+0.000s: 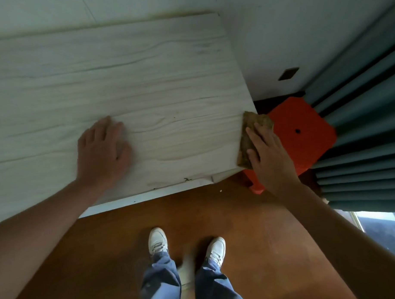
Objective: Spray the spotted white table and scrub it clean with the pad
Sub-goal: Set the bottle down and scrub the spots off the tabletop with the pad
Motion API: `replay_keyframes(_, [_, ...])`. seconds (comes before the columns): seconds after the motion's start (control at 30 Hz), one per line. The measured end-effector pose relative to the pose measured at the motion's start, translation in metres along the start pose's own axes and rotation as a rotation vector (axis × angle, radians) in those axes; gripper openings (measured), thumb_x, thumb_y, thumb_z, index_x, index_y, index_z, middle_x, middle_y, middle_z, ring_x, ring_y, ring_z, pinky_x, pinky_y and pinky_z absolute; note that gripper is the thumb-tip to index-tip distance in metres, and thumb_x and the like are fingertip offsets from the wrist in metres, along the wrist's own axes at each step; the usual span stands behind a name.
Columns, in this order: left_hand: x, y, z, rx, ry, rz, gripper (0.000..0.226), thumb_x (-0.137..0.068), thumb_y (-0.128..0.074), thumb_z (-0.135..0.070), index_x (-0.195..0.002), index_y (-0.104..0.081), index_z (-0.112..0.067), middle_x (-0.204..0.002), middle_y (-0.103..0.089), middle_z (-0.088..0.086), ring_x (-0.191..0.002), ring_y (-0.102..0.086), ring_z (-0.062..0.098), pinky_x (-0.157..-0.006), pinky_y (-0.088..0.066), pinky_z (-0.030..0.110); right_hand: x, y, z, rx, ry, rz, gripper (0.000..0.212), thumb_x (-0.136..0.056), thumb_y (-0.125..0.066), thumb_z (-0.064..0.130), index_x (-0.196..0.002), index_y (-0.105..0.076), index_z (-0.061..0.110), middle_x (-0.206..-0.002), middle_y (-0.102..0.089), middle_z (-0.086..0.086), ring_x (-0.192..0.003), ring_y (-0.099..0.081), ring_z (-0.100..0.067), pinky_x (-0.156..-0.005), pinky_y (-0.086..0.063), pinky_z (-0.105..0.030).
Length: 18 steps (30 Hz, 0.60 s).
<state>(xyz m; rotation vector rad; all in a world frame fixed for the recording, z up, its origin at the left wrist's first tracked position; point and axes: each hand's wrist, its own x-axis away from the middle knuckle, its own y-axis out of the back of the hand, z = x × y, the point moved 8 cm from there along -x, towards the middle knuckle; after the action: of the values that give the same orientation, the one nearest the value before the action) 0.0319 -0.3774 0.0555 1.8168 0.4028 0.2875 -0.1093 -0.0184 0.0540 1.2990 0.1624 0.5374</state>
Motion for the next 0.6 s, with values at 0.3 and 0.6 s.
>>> replay_keyframes(0.3, [0.018, -0.022, -0.031, 0.017, 0.035, -0.039, 0.059, -0.095, -0.040, -0.036, -0.150, -0.046, -0.014, -0.164, -0.035, 0.014, -0.155, -0.024, 0.031, -0.128, -0.016, 0.050, -0.019, -0.018, 0.058, -0.035, 0.151, 0.008, 0.055, -0.106, -0.037, 0.033, -0.158, -0.023, 0.022, -0.166, -0.015, -0.001, -0.153, -0.008, -0.021, -0.120, -0.009, -0.036])
replay_keyframes(0.6, [0.014, -0.023, -0.028, -0.003, 0.018, -0.087, 0.059, -0.094, -0.041, -0.038, -0.147, -0.050, -0.013, -0.161, -0.040, 0.014, -0.152, -0.032, 0.032, -0.125, -0.023, 0.051, -0.085, -0.041, 0.175, -0.095, 0.296, 0.016, 0.054, -0.104, -0.043, 0.026, -0.156, -0.029, 0.020, -0.165, -0.021, -0.002, -0.153, -0.012, -0.023, -0.124, -0.015, -0.040])
